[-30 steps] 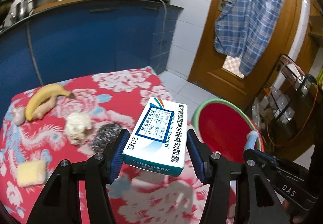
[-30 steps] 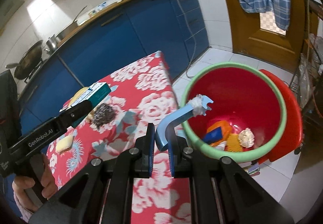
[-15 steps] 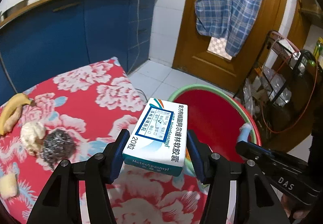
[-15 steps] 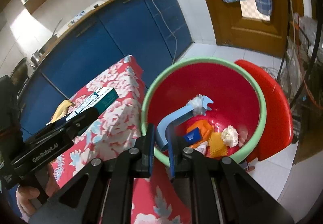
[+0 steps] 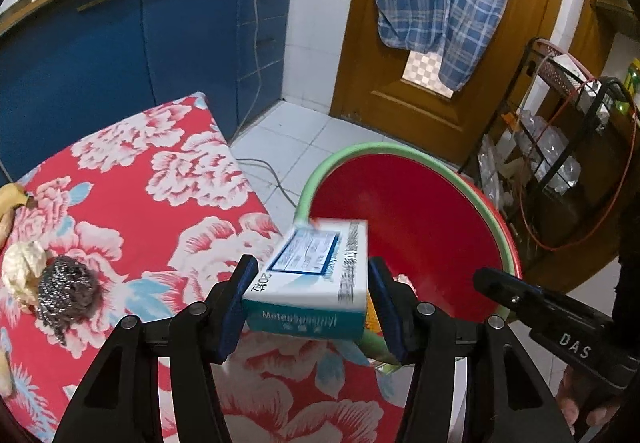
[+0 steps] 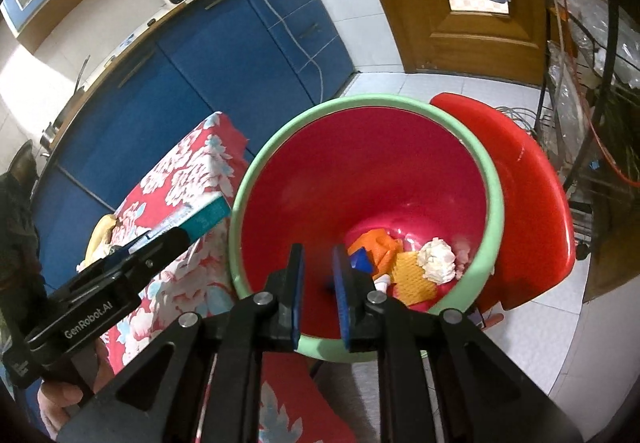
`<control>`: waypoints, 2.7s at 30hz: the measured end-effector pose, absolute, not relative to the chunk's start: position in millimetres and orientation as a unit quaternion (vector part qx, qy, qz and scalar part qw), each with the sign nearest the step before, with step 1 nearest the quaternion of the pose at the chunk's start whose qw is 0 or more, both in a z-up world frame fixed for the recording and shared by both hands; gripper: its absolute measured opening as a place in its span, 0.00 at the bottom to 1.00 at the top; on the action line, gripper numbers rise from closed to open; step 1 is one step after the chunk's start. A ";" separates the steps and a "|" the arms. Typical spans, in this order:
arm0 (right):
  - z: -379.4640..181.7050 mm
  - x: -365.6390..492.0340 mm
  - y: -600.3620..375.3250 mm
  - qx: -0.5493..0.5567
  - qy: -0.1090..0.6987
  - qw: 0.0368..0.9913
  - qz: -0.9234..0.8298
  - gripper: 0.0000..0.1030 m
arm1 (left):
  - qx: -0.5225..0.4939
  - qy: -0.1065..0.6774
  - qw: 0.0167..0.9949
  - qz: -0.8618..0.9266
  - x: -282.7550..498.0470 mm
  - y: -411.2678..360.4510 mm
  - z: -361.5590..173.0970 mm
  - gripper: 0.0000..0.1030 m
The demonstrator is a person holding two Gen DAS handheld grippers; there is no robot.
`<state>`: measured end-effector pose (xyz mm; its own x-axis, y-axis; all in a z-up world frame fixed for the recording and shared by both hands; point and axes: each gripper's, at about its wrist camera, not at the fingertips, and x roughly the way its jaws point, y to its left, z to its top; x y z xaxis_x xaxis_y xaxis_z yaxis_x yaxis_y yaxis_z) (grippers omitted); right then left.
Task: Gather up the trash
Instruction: 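Open both tools to drop the box and clip into the bucket, then move both tools back over the table items, then grasp the crumpled white tissue with the left tool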
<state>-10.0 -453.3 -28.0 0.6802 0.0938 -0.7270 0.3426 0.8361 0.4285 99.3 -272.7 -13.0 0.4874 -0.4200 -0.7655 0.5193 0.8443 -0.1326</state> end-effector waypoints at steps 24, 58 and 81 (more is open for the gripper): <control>-10.7 -34.9 -461.7 0.278 0.374 0.879 -0.104 0.26 | 0.056 0.431 0.852 -0.292 90.6 -279.3 -11.4 0.62; 35.6 -13.3 -347.3 0.219 0.374 0.901 -0.032 0.55 | -0.013 0.395 0.904 -0.162 98.6 -108.8 28.8 0.62; 10.6 37.6 -295.9 0.188 0.419 0.888 -0.013 0.57 | -0.022 0.440 0.895 -0.077 172.3 -42.7 -25.6 0.62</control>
